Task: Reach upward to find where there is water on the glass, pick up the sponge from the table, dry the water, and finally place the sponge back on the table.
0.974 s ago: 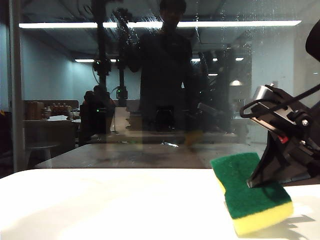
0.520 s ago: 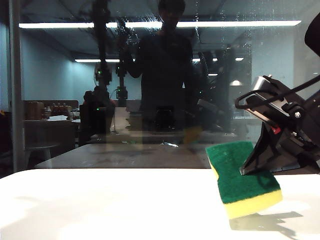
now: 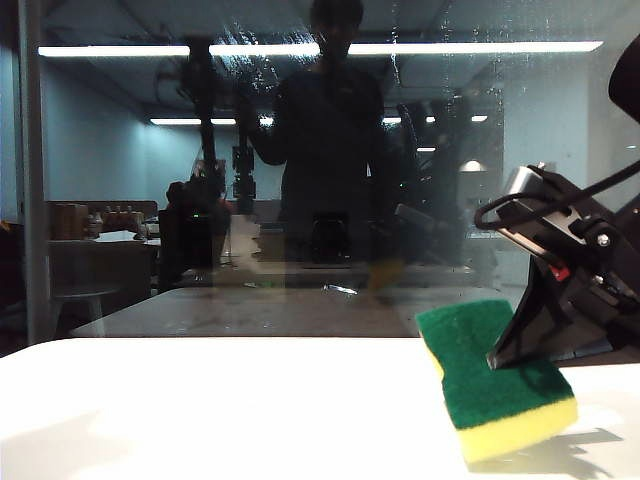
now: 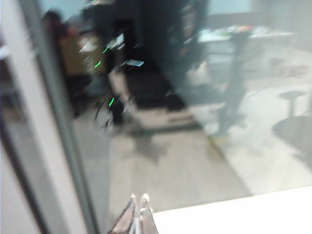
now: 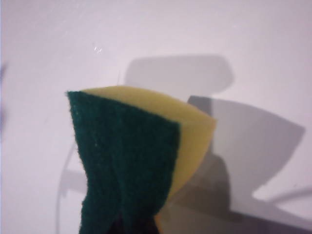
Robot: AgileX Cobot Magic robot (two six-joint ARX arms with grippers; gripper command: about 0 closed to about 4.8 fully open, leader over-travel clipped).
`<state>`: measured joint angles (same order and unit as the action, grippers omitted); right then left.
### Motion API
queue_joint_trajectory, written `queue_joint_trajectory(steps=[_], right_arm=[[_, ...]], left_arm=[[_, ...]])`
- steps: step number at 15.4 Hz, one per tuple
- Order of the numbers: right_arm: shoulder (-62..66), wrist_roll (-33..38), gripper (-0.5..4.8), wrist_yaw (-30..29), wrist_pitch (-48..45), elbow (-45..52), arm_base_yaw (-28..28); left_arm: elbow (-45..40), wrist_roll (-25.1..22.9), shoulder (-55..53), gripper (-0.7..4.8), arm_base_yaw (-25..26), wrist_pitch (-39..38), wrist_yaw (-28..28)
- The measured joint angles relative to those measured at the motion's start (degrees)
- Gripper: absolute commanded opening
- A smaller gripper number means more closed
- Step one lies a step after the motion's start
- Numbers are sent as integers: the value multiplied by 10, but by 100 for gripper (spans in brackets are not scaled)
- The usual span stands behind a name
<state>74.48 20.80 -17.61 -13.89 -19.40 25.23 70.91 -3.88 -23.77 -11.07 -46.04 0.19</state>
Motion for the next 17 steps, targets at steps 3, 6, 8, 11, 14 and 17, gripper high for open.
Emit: queue_joint_trajectory(steps=[3, 6, 8, 11, 14, 17], right_arm=[[0, 2, 163, -14, 25, 0, 0], [0, 2, 231, -14, 24, 0, 0], [0, 2, 275, 1, 24, 0, -1], [0, 2, 275, 26, 24, 0, -1], [0, 2, 275, 65, 23, 0, -2], [0, 2, 274, 83, 25, -4, -9]], left_arm=[[-105, 10, 80, -6, 0, 12, -3], [-170, 10, 129, -5, 0, 19, -4], [-188, 10, 144, -5, 0, 19, -4], [-193, 10, 145, -5, 0, 20, -4], [-194, -1, 145, -5, 0, 22, -21], [-207, -21, 146, -5, 0, 33, -38]])
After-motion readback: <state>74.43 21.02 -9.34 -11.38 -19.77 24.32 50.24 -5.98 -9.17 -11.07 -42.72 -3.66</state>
